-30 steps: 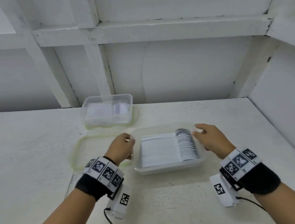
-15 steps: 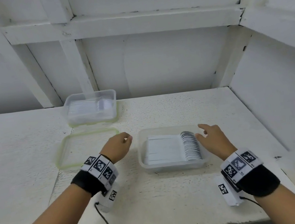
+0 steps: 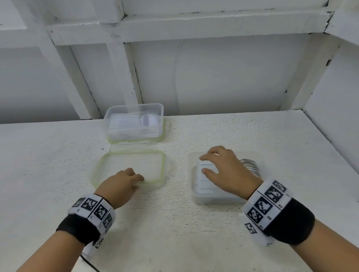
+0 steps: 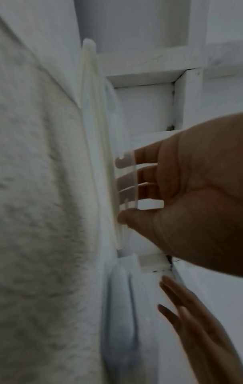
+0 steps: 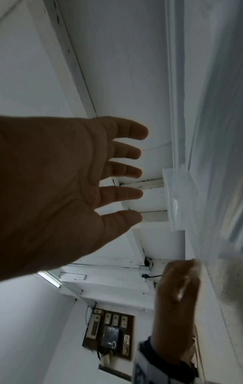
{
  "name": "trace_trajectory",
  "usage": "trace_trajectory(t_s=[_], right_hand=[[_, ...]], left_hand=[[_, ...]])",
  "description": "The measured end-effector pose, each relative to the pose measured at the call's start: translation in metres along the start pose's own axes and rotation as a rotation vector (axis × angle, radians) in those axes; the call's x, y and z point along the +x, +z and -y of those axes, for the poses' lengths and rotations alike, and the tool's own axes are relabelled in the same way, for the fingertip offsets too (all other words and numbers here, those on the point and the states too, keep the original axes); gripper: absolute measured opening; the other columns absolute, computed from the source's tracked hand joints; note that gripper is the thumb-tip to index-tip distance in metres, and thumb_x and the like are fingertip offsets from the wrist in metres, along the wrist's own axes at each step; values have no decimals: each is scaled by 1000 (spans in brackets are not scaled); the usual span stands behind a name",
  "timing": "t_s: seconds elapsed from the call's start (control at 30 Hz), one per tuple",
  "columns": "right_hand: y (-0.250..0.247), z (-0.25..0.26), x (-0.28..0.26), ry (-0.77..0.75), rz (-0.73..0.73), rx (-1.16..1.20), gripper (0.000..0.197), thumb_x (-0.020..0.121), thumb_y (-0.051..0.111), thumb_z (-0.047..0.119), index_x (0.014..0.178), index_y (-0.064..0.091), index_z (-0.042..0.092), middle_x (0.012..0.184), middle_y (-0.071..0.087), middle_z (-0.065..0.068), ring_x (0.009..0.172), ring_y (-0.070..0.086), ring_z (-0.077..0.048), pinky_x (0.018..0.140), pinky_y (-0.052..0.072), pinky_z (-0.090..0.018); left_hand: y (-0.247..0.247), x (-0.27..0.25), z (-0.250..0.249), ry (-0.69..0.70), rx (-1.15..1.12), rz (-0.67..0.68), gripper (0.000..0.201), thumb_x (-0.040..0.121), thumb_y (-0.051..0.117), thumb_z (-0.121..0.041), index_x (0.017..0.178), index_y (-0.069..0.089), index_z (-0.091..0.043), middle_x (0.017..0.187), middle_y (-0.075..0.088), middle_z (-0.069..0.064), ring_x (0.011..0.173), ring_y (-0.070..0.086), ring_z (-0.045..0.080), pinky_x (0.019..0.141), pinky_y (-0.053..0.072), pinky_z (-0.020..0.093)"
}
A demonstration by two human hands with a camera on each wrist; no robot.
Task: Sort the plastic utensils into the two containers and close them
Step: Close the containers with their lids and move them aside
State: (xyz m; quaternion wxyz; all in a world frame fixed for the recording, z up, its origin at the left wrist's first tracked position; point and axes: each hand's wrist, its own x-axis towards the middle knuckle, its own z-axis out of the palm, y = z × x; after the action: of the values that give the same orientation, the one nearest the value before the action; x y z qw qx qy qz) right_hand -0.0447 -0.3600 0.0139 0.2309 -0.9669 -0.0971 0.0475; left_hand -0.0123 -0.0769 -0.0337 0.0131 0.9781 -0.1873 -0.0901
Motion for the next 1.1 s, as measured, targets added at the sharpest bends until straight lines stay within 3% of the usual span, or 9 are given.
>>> trace_trajectory(t_s=[0.17, 0.27, 0.33, 0.5, 0.6, 0.73, 0.83, 0.93, 1.1], right_hand=[[10, 19, 22, -87, 76, 12, 67, 91, 56, 32, 147, 21, 23, 153, 21, 0, 142, 16, -18, 113, 25, -42], [15, 31, 35, -121, 134, 67, 76, 87, 62, 34, 148, 17, 26, 155, 19, 3, 143, 14, -17, 114, 23, -43], [13, 37, 37, -106, 99, 222, 58, 87, 63, 30, 139, 38, 23, 145, 39, 2, 134, 33, -15, 106, 30, -30], [-9, 36, 18, -140, -115, 637, 9, 86, 65, 23, 87, 59, 17, 81, 63, 7, 72, 60, 0, 67, 45, -14], [-28, 22, 2, -88, -147, 828, 6, 88, 61, 15, 91, 58, 20, 79, 68, 0, 68, 67, -11, 61, 52, -25], [-43, -14, -21, 59, -217, 1020, 14, 90, 58, 18, 103, 54, 22, 76, 71, -5, 67, 68, -20, 51, 51, -27], [-41, -47, -29, 217, -332, 1067, 18, 91, 57, 20, 107, 52, 18, 74, 70, -5, 63, 68, -18, 52, 50, -30], [-31, -80, -28, 393, -416, 916, 17, 91, 58, 24, 103, 56, 12, 89, 66, -10, 75, 63, -22, 62, 47, -30], [-14, -108, -21, 549, -450, 634, 22, 89, 59, 24, 101, 61, 6, 100, 61, -5, 89, 55, -20, 78, 46, -32]], left_hand=[[-46, -12, 2, 218, 45, -357, 26, 77, 71, -1, 102, 70, -10, 87, 68, 9, 60, 63, 27, 50, 49, 33], [-79, -15, -9, 220, -46, -399, 23, 90, 57, -10, 112, 65, -12, 100, 67, 7, 79, 64, 29, 65, 51, 36], [-92, -14, -12, 233, -167, -400, 26, 95, 49, -16, 117, 61, -13, 107, 64, 3, 92, 61, 26, 77, 48, 35], [-106, -10, -22, 220, -389, -531, 42, 88, 43, -39, 117, 61, -16, 113, 61, 1, 107, 52, 17, 91, 35, 26], [-101, 2, -29, 95, -494, -645, 49, 88, 47, -42, 128, 52, -14, 128, 53, 5, 123, 44, 22, 103, 31, 31], [-84, 10, -52, -140, -748, -376, 54, 93, 48, -39, 139, 35, -13, 134, 46, 6, 125, 43, 20, 100, 34, 31], [-67, 16, -70, -153, -981, -164, 36, 94, 49, -32, 120, 53, -8, 109, 63, 7, 95, 62, 22, 84, 50, 39], [-49, 25, -87, -265, -1296, -56, 15, 93, 55, -19, 97, 60, -6, 86, 62, 10, 68, 58, 18, 73, 54, 39], [-30, 40, -106, -357, -1240, -48, 19, 91, 59, -17, 99, 61, 0, 82, 61, 9, 65, 58, 17, 64, 55, 33]])
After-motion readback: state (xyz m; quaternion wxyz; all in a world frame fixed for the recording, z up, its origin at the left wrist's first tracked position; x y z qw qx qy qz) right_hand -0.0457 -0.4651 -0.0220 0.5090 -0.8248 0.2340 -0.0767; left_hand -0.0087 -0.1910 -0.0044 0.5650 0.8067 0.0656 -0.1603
